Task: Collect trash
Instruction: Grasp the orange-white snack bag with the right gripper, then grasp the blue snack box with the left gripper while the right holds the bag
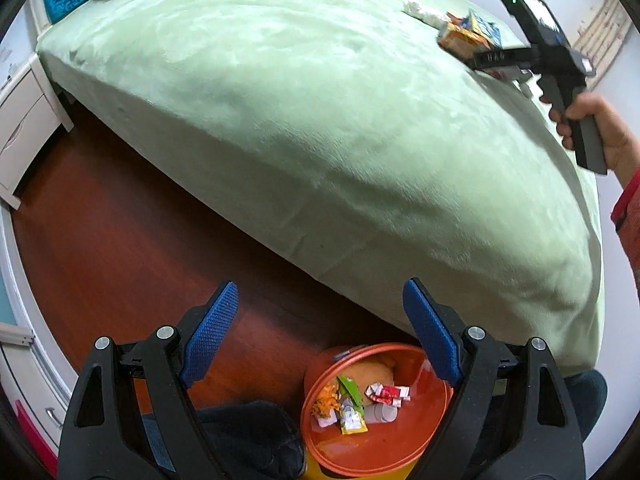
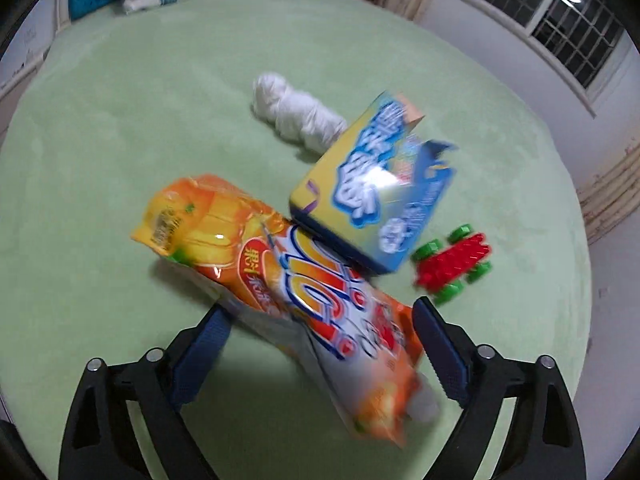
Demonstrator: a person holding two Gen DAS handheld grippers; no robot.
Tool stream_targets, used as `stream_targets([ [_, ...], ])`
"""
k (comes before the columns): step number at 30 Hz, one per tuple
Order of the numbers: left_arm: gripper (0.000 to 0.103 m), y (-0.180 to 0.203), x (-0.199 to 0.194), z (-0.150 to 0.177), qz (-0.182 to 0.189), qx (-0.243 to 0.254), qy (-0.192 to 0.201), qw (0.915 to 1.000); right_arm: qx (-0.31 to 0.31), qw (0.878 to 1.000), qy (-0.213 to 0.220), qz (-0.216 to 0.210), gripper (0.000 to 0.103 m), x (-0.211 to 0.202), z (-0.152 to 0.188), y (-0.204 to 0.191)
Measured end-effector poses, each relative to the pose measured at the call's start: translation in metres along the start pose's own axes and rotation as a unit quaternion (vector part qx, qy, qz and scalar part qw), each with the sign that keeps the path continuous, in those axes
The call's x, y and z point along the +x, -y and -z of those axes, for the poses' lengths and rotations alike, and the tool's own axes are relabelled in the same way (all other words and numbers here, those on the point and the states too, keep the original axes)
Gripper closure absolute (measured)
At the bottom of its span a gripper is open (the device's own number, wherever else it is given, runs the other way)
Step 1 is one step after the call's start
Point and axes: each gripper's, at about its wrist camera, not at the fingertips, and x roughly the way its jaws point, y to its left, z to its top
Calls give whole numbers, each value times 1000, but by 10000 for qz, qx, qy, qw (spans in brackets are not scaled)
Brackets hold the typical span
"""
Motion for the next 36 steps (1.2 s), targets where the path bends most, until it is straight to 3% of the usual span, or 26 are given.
stream_targets([
  [3,21,0,0,-6,1,-10,17,10000,-16,9999,118,8,34,-6,5,-1],
  [7,21,7,1,-13,46,37,28,10000,-18,9994,353,28,39,-22,18,-1],
  [16,21,34,-2,-44,253,322,239,9989,796,9866,1138,-852,40,-106,75,45],
  [21,21,66,-6,-89,355,652,679,9949,1045,9792,1515,-853,40,-165,129,59],
  [25,21,102,3,-143,524,856,1016,9897,1272,9731,1677,-935,40,-197,171,68],
  [31,21,165,42,-205,627,1326,1205,9818,1562,9673,1752,-963,40,-218,222,75],
  [36,21,206,79,-247,763,1243,1062,9836,1772,9643,1690,-1010,40,-224,255,80],
])
